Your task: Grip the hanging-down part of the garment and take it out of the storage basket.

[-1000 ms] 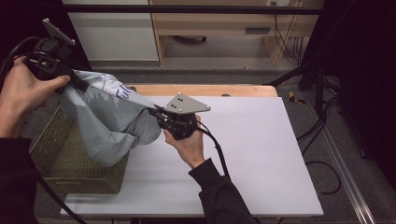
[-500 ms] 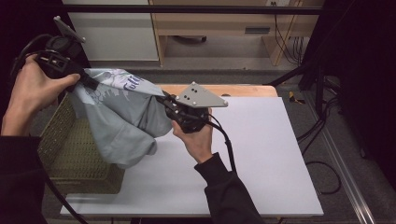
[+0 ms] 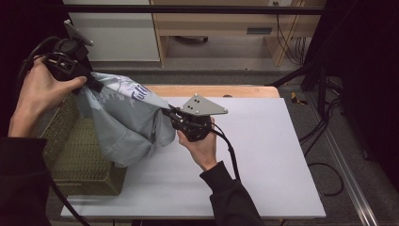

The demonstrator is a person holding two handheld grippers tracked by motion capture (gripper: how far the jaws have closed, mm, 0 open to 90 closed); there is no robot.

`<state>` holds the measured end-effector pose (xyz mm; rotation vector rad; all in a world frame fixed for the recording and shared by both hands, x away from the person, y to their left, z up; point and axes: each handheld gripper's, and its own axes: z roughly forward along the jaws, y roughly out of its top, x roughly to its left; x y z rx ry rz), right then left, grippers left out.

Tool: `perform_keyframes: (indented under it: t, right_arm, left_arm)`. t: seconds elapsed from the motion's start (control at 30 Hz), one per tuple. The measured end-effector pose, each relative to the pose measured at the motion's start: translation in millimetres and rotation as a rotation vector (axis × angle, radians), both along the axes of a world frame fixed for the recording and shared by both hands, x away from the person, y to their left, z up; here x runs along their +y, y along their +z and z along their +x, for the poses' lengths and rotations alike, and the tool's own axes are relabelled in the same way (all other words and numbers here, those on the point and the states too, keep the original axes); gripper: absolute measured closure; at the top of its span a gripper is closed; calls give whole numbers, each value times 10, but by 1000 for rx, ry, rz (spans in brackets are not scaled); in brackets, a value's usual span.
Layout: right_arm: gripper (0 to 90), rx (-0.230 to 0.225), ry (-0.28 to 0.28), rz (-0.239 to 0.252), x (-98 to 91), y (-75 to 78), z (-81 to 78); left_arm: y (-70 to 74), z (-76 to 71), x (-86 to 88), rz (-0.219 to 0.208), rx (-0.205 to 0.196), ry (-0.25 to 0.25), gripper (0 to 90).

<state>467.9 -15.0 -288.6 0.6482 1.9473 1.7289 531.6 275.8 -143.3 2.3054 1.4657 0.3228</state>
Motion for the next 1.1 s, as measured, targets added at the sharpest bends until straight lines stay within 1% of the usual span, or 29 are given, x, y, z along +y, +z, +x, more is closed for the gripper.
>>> perform_keyframes:
  t: [0.03, 0.07, 0.13, 0.2, 0.23, 0.27, 0.33, 0.4, 0.43, 0.47, 0.5, 0.53, 0.57, 0.6, 0.63, 0.7, 0.73, 0.77, 0.8, 0.83, 0.87, 0.9, 1.0, 1.03, 1.1]
  right_arm:
    - [886, 9, 2, 0, 7, -47, 9]
    - [884, 28, 2, -4, 19, -108, 15]
    - [874, 55, 6, -22, 55, -249, 34]
    - [834, 82, 16, -39, 91, -358, 49]
    - [801, 98, 21, -48, 116, -417, 57]
    - [763, 125, 34, -72, 144, -483, 68]
    - [672, 147, 50, -103, 183, -564, 77]
    - [586, 159, 62, -135, 208, -628, 69]
    - [469, 161, 85, -135, 185, -674, 32]
    - [469, 161, 85, -135, 185, -674, 32]
    - [412, 157, 82, -130, 169, -684, 13]
    - [346, 154, 80, -115, 127, -702, -19]
    - [303, 147, 75, -110, 95, -715, -33]
    - [284, 139, 65, -109, 43, -727, -49]
    - [266, 138, 41, -101, -14, -737, -69]
    - [212, 149, 20, -72, -151, -760, -100]
    - [200, 153, 3, -51, -249, -778, -117]
    - [188, 154, -8, -47, -311, -789, -127]
    - [165, 153, -33, -37, -414, -809, -147]
    - [154, 149, -48, -32, -479, -823, -159]
    - [149, 154, -81, -16, -578, -842, -183]
    - [139, 153, -98, -6, -662, -858, -198]
    - [115, 144, -140, 28, -871, -896, -245]
    - [105, 142, -159, 36, -956, -909, -270]
    - [88, 138, -177, 46, -1079, -930, -305]
  left_arm:
    - [-11, 0, -4, 1, 0, 0, 845]
    - [-21, 1, -7, 3, 2, -2, 845]
    - [-41, 5, -10, 4, 5, 0, 845]
    - [-53, 11, -7, 8, 5, 5, 845]
    - [-56, 15, -3, 11, 4, 7, 846]
    - [-58, 17, 0, 10, 5, 7, 846]
    - [-65, 21, 2, 10, 6, 9, 846]
    - [-72, 25, 9, 10, 8, 10, 847]
    - [-76, 26, 10, 10, 8, 13, 847]
    - [-79, 26, 12, 10, 8, 12, 847]
    - [-81, 26, 17, 9, 8, 14, 847]
    - [-82, 26, 20, 9, 9, 14, 847]
    - [-84, 25, 24, 8, 11, 15, 847]
    - [-84, 26, 28, 6, 10, 16, 846]
    - [-84, 27, 31, 4, 11, 19, 846]
    - [-86, 30, 30, 3, 13, 18, 846]
    - [-87, 32, 29, 2, 14, 18, 846]
    - [-91, 36, 28, 3, 15, 19, 846]
    - [-93, 38, 28, 4, 15, 19, 846]
    - [-95, 43, 30, 4, 17, 21, 846]
    - [-99, 47, 31, 2, 16, 23, 846]
    - [-103, 50, 33, 0, 17, 24, 846]
    - [-118, 60, 37, 0, 22, 29, 846]
    - [-121, 62, 37, 2, 23, 30, 846]
    - [-127, 72, 36, 0, 27, 31, 846]
